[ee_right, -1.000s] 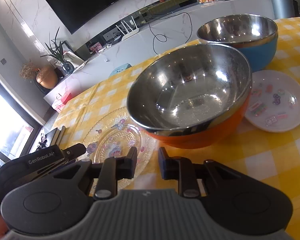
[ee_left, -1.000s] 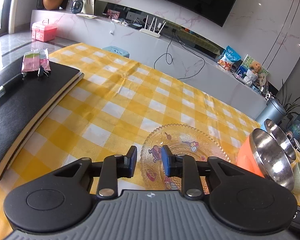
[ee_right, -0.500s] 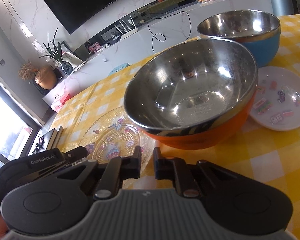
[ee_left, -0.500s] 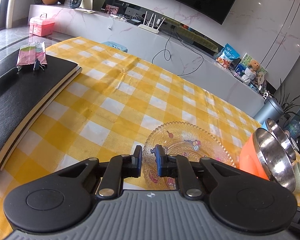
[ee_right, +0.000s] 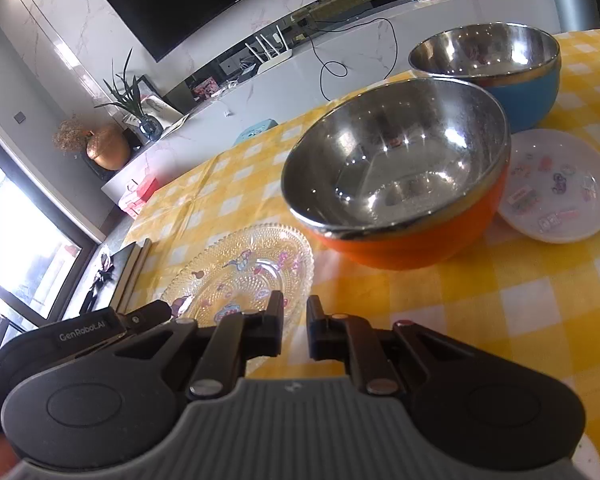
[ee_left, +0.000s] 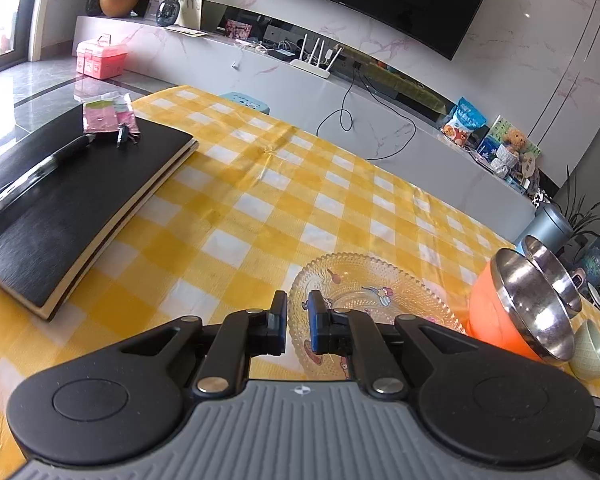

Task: Organize plates and bowls
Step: 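Lift the glass plate and lower it onto the painted plate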

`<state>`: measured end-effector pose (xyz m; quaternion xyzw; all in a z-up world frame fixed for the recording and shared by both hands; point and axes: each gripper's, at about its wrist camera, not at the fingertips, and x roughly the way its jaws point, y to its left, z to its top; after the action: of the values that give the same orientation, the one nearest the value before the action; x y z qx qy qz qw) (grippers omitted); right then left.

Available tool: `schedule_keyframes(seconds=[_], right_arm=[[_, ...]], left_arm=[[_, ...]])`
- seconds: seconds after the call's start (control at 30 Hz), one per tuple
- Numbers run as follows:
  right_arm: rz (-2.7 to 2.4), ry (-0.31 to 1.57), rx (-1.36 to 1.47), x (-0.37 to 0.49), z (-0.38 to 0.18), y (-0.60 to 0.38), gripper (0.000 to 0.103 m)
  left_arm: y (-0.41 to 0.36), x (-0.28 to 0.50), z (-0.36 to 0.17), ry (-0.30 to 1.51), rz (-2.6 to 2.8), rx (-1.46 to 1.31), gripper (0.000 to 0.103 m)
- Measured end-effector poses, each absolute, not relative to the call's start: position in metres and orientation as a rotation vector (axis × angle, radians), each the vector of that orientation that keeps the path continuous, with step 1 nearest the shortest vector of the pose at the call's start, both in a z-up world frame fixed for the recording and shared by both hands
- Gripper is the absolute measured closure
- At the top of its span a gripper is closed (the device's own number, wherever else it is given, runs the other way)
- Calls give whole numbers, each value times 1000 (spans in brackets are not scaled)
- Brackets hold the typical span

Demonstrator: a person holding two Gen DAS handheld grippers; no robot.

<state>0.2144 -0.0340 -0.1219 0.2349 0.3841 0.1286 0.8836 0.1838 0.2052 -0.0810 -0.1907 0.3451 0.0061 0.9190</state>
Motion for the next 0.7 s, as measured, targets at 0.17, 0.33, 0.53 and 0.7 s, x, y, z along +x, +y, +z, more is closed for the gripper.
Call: schedule_keyframes(seconds=[0.17,0.33,0.53,0.7], right_arm=[[285,797,488,200,-113,-39,93],[300,777,473,181,-99,-51,94],[302,762,441,152,-88,-80,94],[278,771,446,125,-86,-113,94]], left_arm=[[202,162,-69,698,27,-406,92],[192,140,-59,684,30,-421,92],[164,111,-54,700,-2,-417,92],[137,91,-54,721,-43,-421,92]])
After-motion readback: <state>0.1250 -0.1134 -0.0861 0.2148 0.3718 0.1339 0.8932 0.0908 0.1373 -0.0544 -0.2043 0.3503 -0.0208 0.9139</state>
